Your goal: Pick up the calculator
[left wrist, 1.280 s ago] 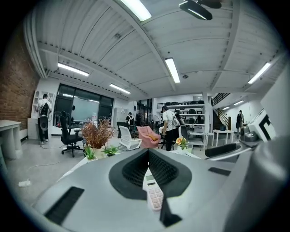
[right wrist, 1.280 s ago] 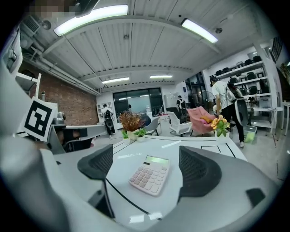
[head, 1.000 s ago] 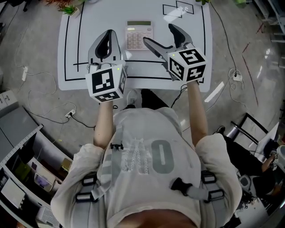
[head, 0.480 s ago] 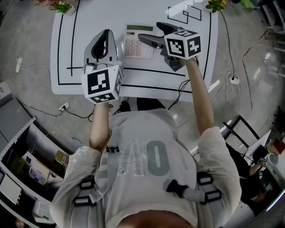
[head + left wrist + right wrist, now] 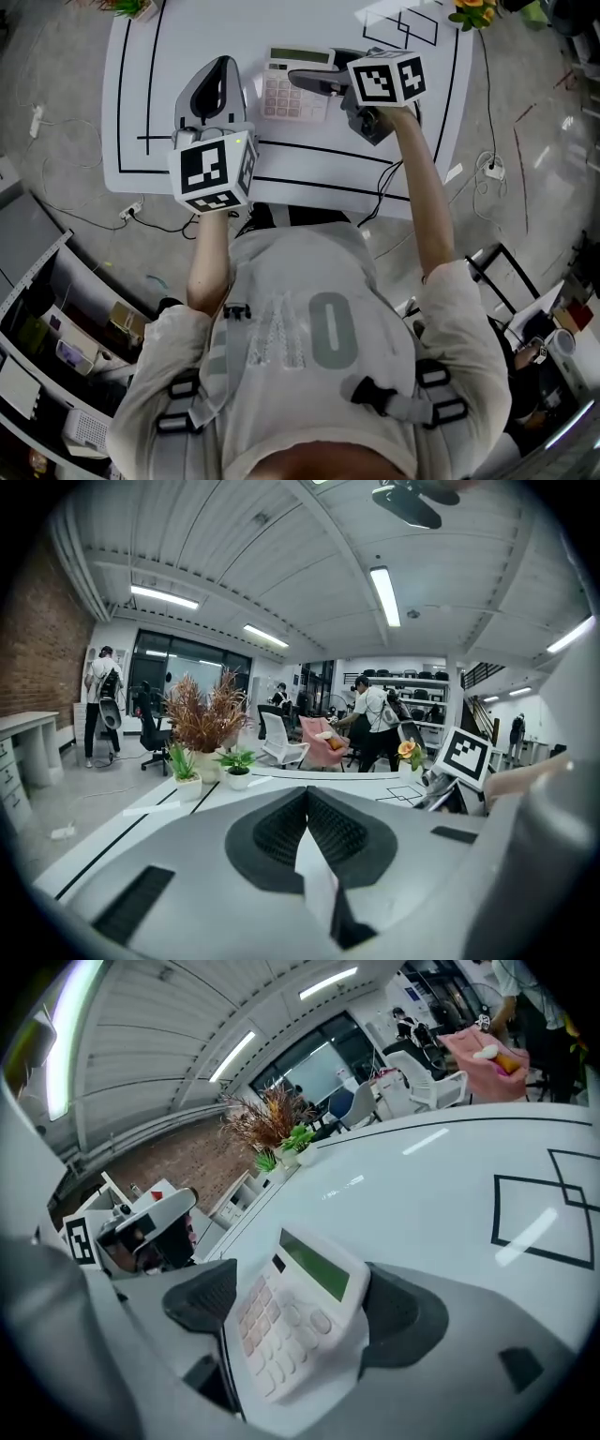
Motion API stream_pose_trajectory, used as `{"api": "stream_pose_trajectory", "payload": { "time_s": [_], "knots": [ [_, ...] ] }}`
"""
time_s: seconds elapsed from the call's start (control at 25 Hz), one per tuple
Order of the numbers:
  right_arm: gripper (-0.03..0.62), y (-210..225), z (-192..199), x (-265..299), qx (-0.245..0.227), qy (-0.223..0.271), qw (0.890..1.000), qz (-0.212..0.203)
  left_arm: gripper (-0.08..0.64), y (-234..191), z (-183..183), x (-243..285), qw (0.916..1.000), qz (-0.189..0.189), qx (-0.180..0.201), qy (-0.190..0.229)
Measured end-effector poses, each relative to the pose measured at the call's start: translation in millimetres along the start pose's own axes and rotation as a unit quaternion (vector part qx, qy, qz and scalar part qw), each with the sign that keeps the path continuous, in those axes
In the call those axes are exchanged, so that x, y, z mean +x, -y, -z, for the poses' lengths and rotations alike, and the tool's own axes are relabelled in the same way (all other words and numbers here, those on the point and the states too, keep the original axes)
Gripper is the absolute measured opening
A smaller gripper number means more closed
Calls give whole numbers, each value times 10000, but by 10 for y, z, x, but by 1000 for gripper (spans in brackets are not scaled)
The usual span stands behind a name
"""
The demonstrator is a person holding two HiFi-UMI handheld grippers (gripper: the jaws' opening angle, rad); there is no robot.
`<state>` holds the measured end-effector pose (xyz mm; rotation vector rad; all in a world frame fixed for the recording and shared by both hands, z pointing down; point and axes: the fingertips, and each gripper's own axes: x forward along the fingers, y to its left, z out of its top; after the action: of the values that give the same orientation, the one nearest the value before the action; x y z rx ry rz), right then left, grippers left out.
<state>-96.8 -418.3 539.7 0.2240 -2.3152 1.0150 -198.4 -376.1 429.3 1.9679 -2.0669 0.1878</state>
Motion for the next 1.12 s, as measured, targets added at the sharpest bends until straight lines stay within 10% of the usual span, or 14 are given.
{"api": "stream_pose_trajectory", "payload": {
  "time_s": [0.32,0.56,1.12],
  "knots": [
    [221,211,29,58,51,-251,9992,291,21,-34,89,20,9999,-52,23,-123],
    [181,210,35,43,191,-303,9993,120,21,12,146,43,9998,-47,15,-180],
    [78,-91,68,9,1522,1130,9801,-585,21,48,158,-38,9997,26,108,-236]
  ]
}}
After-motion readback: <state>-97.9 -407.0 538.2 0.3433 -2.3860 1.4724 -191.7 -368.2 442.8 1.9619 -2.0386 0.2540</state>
